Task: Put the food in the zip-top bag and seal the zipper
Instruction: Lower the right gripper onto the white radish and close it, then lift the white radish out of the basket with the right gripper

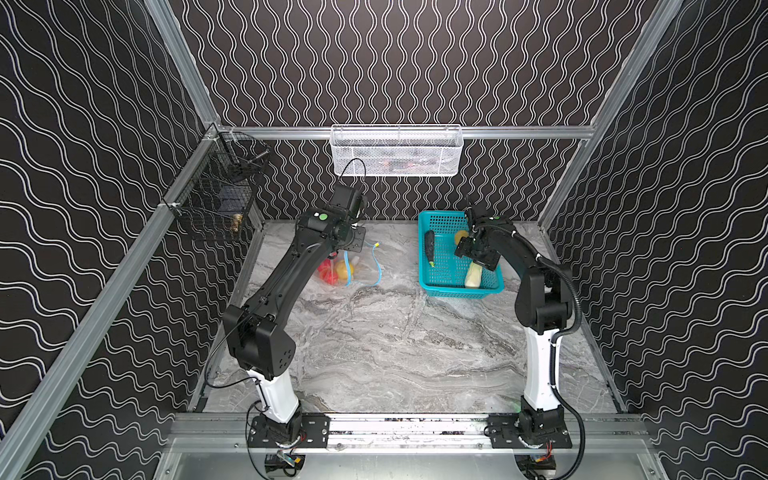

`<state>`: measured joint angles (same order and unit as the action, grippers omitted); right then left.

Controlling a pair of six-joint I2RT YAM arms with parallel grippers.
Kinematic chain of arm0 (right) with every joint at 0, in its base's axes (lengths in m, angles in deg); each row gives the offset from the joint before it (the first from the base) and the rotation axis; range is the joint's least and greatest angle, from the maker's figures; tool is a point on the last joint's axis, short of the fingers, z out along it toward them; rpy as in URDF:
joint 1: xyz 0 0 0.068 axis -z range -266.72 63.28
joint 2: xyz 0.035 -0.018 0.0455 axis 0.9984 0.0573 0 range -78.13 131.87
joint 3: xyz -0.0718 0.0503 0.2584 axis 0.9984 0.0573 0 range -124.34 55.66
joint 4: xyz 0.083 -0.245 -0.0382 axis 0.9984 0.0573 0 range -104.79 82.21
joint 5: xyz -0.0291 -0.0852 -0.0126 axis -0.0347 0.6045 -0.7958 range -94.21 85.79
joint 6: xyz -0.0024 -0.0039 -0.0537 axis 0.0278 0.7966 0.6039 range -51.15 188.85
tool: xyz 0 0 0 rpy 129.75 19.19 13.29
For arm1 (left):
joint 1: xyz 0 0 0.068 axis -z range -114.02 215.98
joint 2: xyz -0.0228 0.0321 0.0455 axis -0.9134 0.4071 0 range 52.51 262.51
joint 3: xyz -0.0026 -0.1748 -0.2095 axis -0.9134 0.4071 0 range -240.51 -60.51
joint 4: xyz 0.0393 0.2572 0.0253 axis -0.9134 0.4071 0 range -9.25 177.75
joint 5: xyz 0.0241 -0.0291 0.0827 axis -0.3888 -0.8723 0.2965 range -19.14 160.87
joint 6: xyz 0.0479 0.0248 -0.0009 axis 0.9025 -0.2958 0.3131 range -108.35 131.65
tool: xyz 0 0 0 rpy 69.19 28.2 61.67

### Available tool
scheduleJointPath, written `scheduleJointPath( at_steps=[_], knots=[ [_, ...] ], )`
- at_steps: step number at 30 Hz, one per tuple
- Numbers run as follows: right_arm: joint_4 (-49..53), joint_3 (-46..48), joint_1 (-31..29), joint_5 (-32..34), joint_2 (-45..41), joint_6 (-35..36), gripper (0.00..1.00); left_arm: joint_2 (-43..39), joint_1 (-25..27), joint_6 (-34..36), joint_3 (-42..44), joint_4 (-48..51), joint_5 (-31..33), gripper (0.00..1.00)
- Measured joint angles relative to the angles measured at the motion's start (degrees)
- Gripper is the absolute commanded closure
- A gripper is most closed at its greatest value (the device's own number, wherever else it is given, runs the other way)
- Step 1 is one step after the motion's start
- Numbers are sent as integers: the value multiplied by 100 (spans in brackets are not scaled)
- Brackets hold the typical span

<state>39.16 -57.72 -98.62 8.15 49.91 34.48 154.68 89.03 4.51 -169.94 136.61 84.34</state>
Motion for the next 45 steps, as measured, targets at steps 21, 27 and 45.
scheduleJointPath(
  at_steps=[21,27,45],
  knots=[
    [-61,-155,4,-197,501,-120,25,205,0,0,-81,4,85,100],
    [-203,0,46,-459,501,-146,38,205,0,0,-92,4,133,100],
    [-1357,1032,184,-1228,-673,-719,65,50,-20,-4,-42,39,-90,100]
  ],
)
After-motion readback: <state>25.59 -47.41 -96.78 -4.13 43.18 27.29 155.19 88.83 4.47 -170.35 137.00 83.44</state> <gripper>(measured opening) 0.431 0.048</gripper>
